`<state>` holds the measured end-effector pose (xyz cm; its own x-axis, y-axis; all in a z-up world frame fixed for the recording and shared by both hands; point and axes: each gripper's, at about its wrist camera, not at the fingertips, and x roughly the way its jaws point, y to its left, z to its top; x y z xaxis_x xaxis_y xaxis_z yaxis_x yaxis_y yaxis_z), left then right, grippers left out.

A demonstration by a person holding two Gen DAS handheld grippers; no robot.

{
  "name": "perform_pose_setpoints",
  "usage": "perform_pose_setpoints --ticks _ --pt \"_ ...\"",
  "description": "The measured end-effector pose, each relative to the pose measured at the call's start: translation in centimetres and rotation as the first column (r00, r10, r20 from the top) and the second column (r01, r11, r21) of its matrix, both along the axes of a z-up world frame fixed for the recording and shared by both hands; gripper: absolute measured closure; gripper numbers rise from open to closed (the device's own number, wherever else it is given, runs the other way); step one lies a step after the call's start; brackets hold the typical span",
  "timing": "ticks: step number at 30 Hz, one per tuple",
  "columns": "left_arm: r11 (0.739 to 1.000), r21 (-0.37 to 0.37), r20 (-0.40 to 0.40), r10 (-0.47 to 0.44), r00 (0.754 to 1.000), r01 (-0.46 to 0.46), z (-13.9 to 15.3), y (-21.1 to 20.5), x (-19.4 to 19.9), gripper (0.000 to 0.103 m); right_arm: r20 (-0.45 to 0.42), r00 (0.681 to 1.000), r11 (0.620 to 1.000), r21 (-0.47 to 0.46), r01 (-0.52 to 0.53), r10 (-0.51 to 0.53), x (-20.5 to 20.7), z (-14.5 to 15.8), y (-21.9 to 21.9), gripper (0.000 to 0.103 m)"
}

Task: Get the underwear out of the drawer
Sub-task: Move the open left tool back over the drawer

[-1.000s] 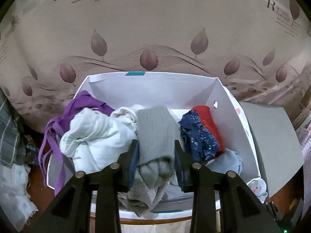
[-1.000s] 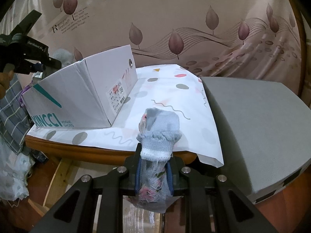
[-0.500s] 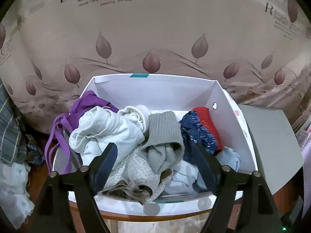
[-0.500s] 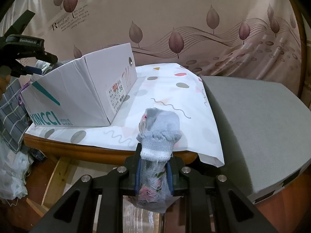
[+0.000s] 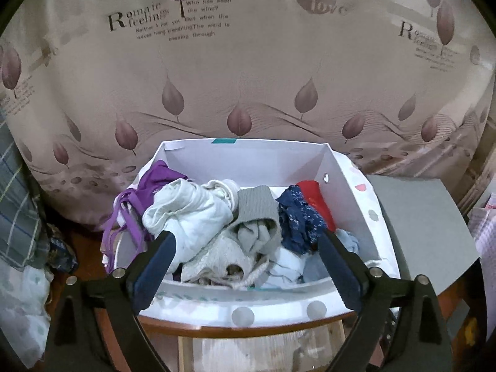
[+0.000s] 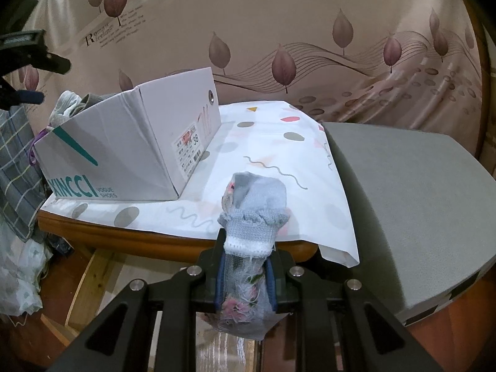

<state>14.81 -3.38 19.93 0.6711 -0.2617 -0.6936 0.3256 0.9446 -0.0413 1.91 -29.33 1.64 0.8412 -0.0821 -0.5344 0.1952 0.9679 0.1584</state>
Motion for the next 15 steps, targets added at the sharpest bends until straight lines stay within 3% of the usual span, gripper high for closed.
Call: perform_pose_setpoints --ticks 7,15 --pt "0.999 -0.007 0.018 0.043 0.999 -0.043 -0.8 2.6 -3.7 0.011 -0.004 1.0 1.0 -0.012 -0.009 0.009 0.0 -0.1 0.2 0.082" --pt "0.971 0.16 0.149 0.154 0.977 -0.178 -6.7 5.4 -8.9 0.011 -0.013 1.0 0.999 -0.037 -0.011 0.011 0.2 -0.3 0.7 0.082"
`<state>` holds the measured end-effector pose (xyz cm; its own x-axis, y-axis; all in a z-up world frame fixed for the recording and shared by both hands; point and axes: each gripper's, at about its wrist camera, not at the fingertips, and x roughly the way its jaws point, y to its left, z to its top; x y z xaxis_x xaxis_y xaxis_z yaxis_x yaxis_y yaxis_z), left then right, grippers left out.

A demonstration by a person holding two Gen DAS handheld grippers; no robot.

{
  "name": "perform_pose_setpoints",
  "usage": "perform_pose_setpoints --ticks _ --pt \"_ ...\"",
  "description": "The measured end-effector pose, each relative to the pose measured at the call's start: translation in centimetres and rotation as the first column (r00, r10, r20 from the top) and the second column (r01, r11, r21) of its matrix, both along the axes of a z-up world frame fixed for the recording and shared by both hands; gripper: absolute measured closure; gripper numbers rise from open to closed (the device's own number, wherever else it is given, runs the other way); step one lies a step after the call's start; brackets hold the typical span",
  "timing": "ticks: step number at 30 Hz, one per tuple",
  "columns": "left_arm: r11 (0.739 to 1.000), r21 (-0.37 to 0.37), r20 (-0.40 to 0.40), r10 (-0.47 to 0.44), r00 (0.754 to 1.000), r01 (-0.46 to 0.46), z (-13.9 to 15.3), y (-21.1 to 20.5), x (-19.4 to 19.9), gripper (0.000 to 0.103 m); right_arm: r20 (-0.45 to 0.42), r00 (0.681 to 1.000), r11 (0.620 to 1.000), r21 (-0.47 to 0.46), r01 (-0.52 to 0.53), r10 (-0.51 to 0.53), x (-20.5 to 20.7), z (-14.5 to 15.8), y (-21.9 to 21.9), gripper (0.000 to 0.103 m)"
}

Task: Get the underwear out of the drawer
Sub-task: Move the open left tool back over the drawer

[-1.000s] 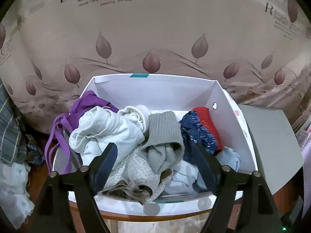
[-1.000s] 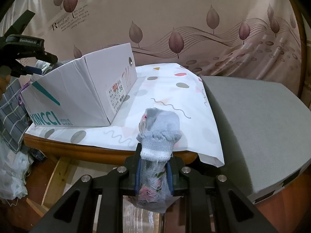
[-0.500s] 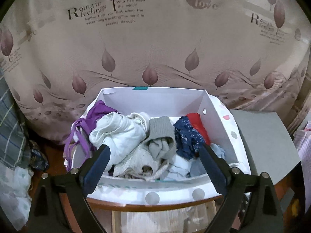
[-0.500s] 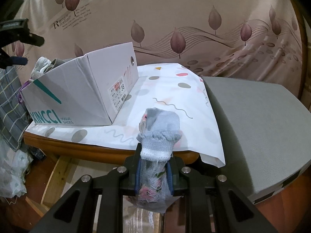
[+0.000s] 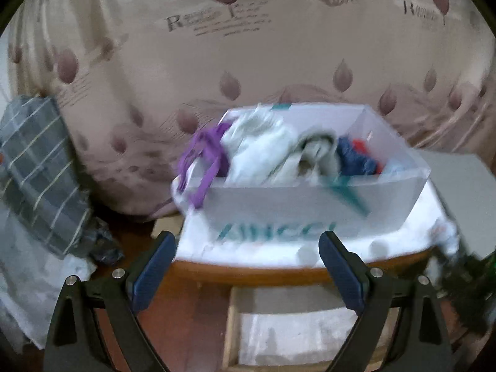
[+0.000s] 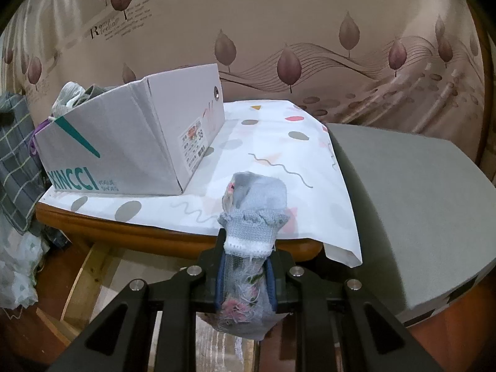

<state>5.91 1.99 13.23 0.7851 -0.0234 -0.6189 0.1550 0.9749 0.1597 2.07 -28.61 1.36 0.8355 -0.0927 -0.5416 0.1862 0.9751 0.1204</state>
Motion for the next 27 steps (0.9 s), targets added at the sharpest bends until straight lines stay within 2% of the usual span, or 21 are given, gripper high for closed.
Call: perform_pose_setpoints --ticks 6,11,14,17,24,27 --pt "0.994 0.035 -0.029 0.109 0.994 -0.108 -6.4 2.5 -0.9 0.011 -0.004 1.0 1.0 -0.016 -0.009 0.009 0.0 -0.2 0.5 0.082" --pt "0.979 0.092 -0.014 0.185 0.983 -0.183 -10.6 3.2 -0.9 0.011 0.001 0.999 0.999 0.03 -0.037 0.037 -0.1 -0.6 0.4 0.082" --pt "0.979 0.091 -0.009 0.183 0.983 -0.181 -11.6 3.0 -0.7 0.011 0.01 0.999 0.996 0.068 -0.054 0.053 -0.3 -0.8 0.4 0.082" --pt "0.98 0.068 -0.014 0.188 0.982 -0.186 -12.8 3.4 -0.5 0.011 0.01 0.998 0.996 0.068 -0.064 0.064 -0.5 -1.0 0.9 0.082" --pt "0.981 -0.019 -0.116 0.188 0.975 -0.191 -13.6 4.9 0.6 0.011 0.034 0.996 0.996 0.019 -0.087 0.086 -1.1 -0.7 2.5 0.082" --pt "0.974 -0.004 -0.101 0.225 0.969 -0.227 -13.3 5.6 0.8 0.011 0.011 0.996 0.996 -0.011 -0.085 0.085 -1.1 -0.9 3.1 0.082"
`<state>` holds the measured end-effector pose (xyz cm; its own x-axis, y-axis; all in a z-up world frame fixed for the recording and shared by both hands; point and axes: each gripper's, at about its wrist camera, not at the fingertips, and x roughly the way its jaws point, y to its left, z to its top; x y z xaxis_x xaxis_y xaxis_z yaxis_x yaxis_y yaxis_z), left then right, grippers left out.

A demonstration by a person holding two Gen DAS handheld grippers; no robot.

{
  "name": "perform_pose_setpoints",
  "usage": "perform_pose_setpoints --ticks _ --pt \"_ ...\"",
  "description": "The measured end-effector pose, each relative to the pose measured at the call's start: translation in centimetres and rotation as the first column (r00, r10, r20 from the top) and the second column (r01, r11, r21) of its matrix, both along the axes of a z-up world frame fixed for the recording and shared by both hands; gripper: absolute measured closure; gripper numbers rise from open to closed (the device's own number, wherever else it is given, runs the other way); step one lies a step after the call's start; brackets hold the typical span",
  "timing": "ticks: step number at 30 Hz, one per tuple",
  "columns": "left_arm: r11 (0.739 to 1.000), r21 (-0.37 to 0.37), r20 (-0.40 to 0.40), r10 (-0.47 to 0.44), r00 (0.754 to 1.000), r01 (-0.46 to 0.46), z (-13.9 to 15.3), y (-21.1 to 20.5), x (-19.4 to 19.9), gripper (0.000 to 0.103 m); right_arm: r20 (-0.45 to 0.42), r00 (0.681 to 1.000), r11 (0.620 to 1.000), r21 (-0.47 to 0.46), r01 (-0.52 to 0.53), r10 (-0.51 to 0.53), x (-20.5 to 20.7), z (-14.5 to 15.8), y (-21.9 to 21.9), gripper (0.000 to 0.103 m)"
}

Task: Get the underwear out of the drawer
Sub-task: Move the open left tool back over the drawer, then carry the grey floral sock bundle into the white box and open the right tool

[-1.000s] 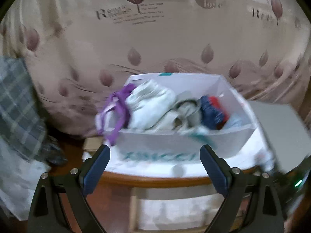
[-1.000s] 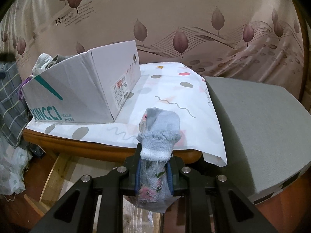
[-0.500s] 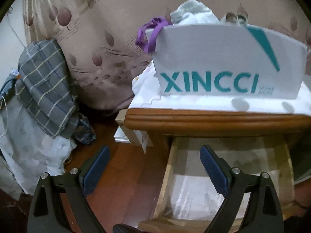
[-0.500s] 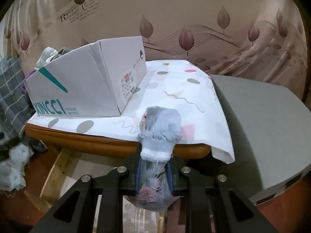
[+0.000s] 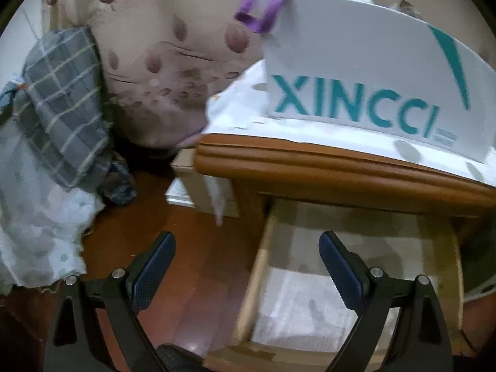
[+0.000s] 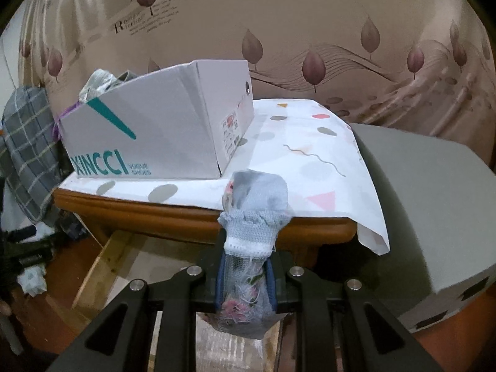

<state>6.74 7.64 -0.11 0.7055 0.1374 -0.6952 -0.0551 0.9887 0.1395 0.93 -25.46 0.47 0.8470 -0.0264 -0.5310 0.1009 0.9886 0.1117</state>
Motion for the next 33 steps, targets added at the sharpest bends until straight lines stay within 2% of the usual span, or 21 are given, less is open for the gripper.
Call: perform_pose_setpoints --ticks 6,13,23,28,33 --pt "0.999 -0.029 -0.006 0.034 0.999 -0.034 0.5 1.7 0.4 0.011 -0.027 1.0 0.998 -0.059 0.004 -0.006 -0.8 0.6 1.3 0.082" --pt "0.995 -0.072 -0.033 0.061 0.998 -0.063 0.4 3.1 0.9 0.011 -0.04 0.999 0.998 -0.053 0.019 -0.021 -1.6 2.5 1.6 0.082" --pt "0.994 -0.07 -0.018 0.081 0.997 -0.082 1.0 3.6 1.1 0.011 -0.021 1.0 0.995 -0.104 0.003 -0.006 -2.1 8.1 1.8 0.082" --pt "0.991 -0.093 -0.024 0.093 0.995 -0.095 1.2 4.1 1.3 0.011 -0.004 1.0 0.99 -0.138 -0.011 0.01 -1.8 11.2 2.3 0.082" --pt "0.99 -0.096 -0.018 0.103 0.995 -0.104 1.4 4.6 1.2 0.011 0.005 0.999 0.986 -0.156 -0.051 0.052 -1.1 14.2 3.3 0.082"
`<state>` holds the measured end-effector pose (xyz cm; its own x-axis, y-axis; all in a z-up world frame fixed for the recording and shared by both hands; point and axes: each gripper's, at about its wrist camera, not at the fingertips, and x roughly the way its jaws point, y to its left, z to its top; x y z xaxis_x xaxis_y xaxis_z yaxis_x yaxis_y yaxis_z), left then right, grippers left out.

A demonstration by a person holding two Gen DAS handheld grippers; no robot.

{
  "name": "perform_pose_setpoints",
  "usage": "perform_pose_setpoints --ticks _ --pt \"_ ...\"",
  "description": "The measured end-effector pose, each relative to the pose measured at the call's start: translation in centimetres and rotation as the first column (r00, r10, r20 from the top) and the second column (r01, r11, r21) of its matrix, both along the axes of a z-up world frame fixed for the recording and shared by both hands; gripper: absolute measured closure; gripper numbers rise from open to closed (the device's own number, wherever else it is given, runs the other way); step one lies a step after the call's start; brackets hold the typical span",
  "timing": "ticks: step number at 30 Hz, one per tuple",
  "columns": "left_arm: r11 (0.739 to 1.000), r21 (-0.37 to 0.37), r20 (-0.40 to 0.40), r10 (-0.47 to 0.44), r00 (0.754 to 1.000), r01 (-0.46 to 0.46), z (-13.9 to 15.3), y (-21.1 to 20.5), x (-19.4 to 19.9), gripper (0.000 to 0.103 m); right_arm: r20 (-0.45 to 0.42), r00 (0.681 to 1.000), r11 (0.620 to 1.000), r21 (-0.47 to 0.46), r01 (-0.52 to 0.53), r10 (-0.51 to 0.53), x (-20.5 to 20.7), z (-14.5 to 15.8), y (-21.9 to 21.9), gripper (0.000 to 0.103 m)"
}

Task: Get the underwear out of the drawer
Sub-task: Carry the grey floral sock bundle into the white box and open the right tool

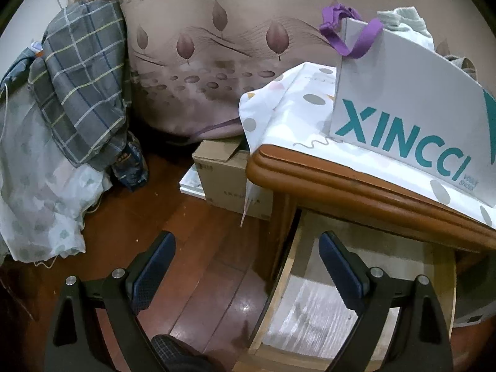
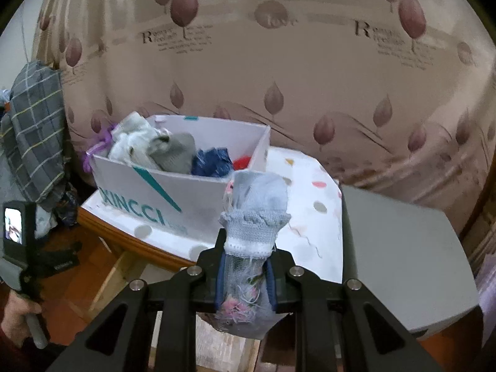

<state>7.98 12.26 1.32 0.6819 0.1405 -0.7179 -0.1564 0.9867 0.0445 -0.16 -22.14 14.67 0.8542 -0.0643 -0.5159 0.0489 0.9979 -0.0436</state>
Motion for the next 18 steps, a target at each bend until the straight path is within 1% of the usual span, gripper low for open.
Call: perform_pose_setpoints --ticks 9,11,14,18 --pt "1.0 0.011 0.004 0.013 1.0 -0.013 0.2 0.5 0.0 0.011 0.015 0.998 0.998 0.019 -0.059 0.059 3.2 4.4 2.1 0.082" --pt "1.0 0.006 0.003 0.017 1.0 -0.017 0.2 0.8 0.0 0.011 0.015 0.998 0.998 0.001 -0.061 0.061 4.3 5.1 2.5 0.082" --pt "0.999 0.0 -0.002 0.035 0.999 -0.035 0.3 1.5 0.1 0.011 0.007 0.998 0.998 -0.007 -0.059 0.059 6.4 6.0 2.7 0.083" --pt "0.998 -0.007 -0.009 0.067 0.998 -0.067 0.2 2.6 0.2 0.011 -0.012 0.999 0.999 0.004 -0.048 0.048 9.1 6.2 2.9 0.082"
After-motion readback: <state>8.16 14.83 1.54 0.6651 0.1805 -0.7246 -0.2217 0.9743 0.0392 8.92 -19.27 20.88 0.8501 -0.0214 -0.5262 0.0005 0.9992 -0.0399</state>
